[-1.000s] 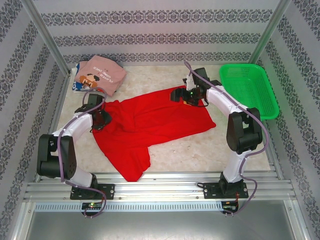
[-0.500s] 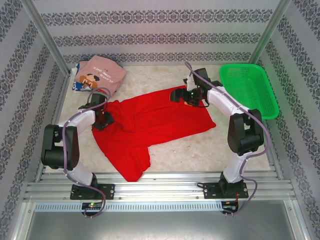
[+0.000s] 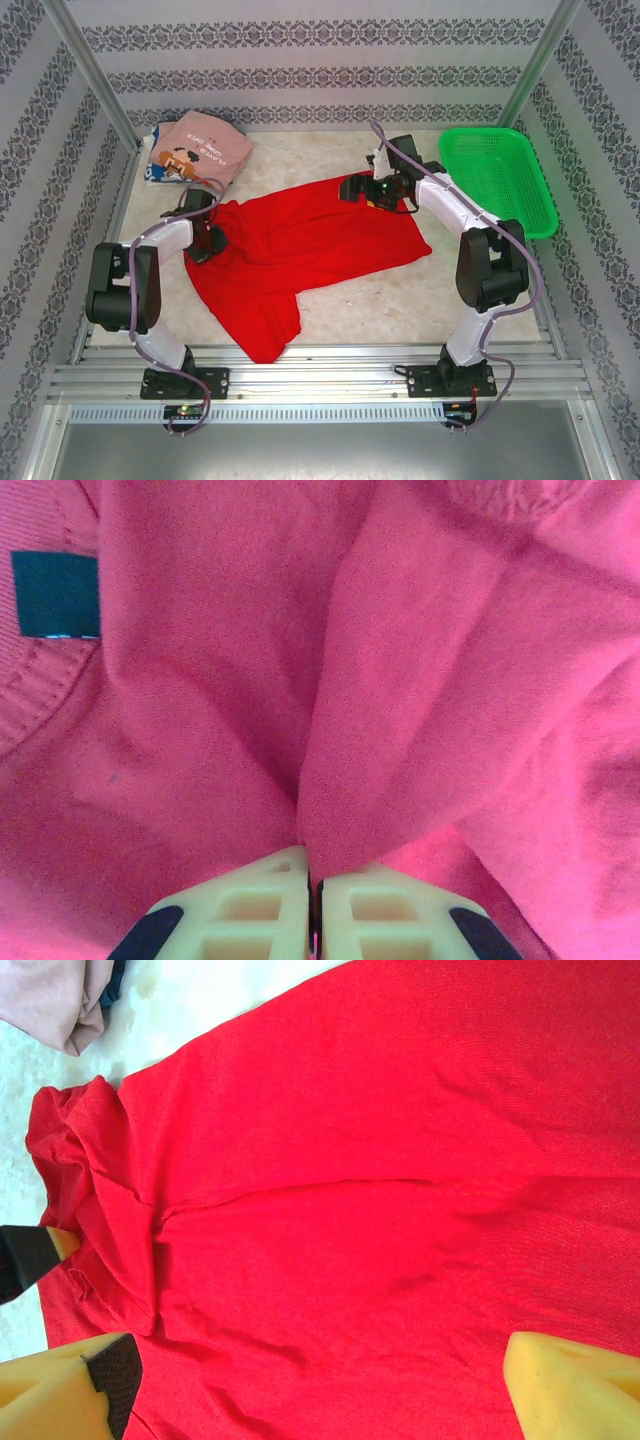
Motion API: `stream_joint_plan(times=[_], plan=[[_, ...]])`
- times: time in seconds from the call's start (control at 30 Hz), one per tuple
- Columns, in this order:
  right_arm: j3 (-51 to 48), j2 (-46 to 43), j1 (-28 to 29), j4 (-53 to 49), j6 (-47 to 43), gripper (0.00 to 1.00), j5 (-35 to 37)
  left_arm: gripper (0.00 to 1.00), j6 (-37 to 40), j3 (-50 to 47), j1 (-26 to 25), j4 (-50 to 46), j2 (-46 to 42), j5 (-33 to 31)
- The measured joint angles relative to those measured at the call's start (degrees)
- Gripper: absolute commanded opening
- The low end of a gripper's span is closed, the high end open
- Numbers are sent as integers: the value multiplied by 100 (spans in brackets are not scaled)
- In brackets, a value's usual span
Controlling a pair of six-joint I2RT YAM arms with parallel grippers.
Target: Fold and stack the t-shirts
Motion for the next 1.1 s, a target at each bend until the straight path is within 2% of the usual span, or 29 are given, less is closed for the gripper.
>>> stream_joint_plan(times=[0.37,0.6,0.87,1.1], plan=[[0,0,0,0,0,94,0,7,-118,-243,0,-138,-1049,-4],[162,162,-2,-122,2,95,28,7,-337,-549,0,-271,-1172,11],[299,343,-2,-245,2,95,74,7,-673,-632,0,-560,-1753,48],[389,444,-111,-308,13,95,96,7,-994,-1200,24,-715,-2022,26]])
